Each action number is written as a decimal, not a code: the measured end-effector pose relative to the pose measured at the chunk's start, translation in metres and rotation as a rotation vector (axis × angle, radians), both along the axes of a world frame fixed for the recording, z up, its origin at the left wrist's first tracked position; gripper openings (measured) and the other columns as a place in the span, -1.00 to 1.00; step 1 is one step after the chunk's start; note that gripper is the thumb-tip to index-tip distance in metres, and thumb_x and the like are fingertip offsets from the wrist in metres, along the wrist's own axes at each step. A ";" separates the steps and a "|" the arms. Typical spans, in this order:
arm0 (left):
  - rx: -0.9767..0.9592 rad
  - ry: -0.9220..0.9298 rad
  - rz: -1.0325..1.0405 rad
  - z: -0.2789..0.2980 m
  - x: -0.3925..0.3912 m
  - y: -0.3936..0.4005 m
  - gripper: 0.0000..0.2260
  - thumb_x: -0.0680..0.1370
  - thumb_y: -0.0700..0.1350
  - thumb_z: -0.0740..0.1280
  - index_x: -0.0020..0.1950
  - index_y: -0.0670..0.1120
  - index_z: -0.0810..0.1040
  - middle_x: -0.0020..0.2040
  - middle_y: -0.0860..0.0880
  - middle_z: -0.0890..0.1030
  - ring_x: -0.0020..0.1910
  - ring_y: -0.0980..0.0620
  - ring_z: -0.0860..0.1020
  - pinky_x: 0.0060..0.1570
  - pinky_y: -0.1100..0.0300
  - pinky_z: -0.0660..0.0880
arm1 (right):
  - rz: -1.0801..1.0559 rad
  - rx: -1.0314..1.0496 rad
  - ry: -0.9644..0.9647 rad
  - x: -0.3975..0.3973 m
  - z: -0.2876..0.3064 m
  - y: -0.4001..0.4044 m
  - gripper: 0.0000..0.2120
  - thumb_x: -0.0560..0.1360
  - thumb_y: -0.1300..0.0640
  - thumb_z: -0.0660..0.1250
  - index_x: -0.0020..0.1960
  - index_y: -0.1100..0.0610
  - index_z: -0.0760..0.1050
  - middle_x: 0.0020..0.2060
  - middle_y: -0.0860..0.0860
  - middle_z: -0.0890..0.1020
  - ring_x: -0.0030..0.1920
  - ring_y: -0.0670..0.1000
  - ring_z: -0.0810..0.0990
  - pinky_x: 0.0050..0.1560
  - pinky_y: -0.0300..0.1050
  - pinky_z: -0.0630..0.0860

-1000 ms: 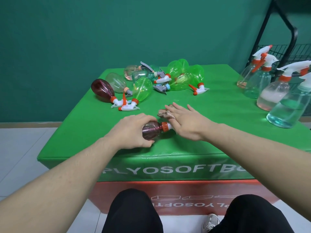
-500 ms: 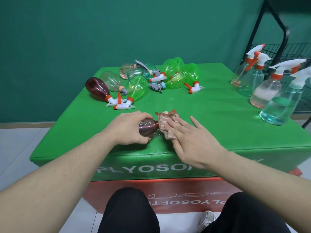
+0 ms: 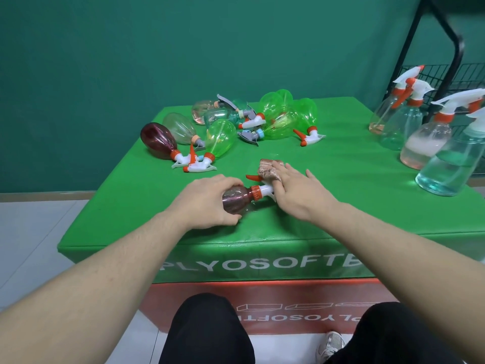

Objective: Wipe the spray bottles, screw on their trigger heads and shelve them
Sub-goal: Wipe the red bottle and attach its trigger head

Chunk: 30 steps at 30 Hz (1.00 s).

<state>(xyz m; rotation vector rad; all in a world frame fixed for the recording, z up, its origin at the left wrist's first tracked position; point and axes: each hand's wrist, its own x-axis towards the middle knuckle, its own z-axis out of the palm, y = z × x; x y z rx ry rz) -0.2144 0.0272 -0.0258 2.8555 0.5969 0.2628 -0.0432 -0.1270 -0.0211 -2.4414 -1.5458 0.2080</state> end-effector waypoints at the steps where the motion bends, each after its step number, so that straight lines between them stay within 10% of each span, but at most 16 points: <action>1: -0.006 -0.005 0.008 0.000 0.000 0.000 -0.37 0.39 0.17 0.54 0.43 0.17 0.46 0.21 0.13 0.58 0.13 0.05 0.54 0.14 0.13 0.49 | -0.006 0.036 0.073 -0.002 -0.001 0.001 -0.49 0.71 -0.03 -0.12 0.65 0.01 0.05 0.64 -0.06 0.02 0.63 -0.04 -0.02 0.60 0.16 -0.11; 6: -0.038 -0.015 0.056 -0.001 0.001 0.002 -0.37 0.37 0.19 0.54 0.41 0.19 0.46 0.22 0.13 0.60 0.13 0.03 0.57 0.14 0.11 0.52 | -0.027 0.204 0.303 -0.025 -0.005 -0.005 -0.51 0.73 0.05 -0.08 0.65 0.04 0.02 0.64 0.01 0.03 0.62 0.00 0.05 0.62 0.07 -0.06; 11: -0.046 0.017 0.088 0.003 0.008 0.000 -0.38 0.35 0.18 0.55 0.39 0.21 0.48 0.19 0.14 0.61 0.10 0.03 0.58 0.11 0.11 0.54 | -0.010 0.171 0.130 -0.036 -0.013 -0.015 -0.50 0.71 0.03 -0.07 0.64 0.04 0.11 0.63 -0.03 0.10 0.61 -0.05 0.07 0.61 0.04 -0.04; 18: -0.128 -0.022 0.155 0.007 0.005 -0.001 -0.40 0.36 0.15 0.56 0.36 0.17 0.48 0.17 0.13 0.61 0.05 0.04 0.58 0.04 0.14 0.51 | -0.016 0.389 0.424 -0.050 -0.014 -0.026 -0.51 0.73 0.08 -0.02 0.65 0.00 0.05 0.59 -0.15 0.13 0.54 -0.25 0.08 0.42 -0.51 -0.10; 24: -0.230 -0.133 0.220 0.008 0.002 -0.013 -0.44 0.40 0.10 0.57 0.35 0.17 0.46 0.13 0.14 0.59 0.04 0.03 0.58 0.01 0.18 0.47 | -0.109 0.485 0.519 -0.062 -0.006 -0.018 -0.54 0.74 -0.04 -0.12 0.63 -0.08 0.07 0.60 -0.10 0.16 0.61 -0.08 0.03 0.61 0.04 -0.05; 27: -0.224 -0.160 0.230 0.004 0.002 -0.016 -0.44 0.41 0.12 0.57 0.35 0.18 0.44 0.14 0.15 0.58 0.04 0.04 0.57 -0.01 0.20 0.45 | -0.205 0.439 0.638 -0.057 0.003 -0.016 -0.62 0.73 -0.08 -0.07 0.37 -0.02 0.42 0.25 0.05 0.57 0.30 0.06 0.50 0.24 -0.10 0.35; 30: -0.211 -0.154 0.220 0.002 0.002 -0.015 -0.43 0.40 0.14 0.56 0.36 0.19 0.45 0.16 0.13 0.58 0.04 0.04 0.58 0.01 0.17 0.48 | -0.222 0.410 0.635 -0.047 0.009 -0.009 -0.62 0.73 -0.06 -0.06 0.26 0.05 0.46 0.10 0.09 0.61 0.06 0.05 0.53 0.03 -0.14 0.31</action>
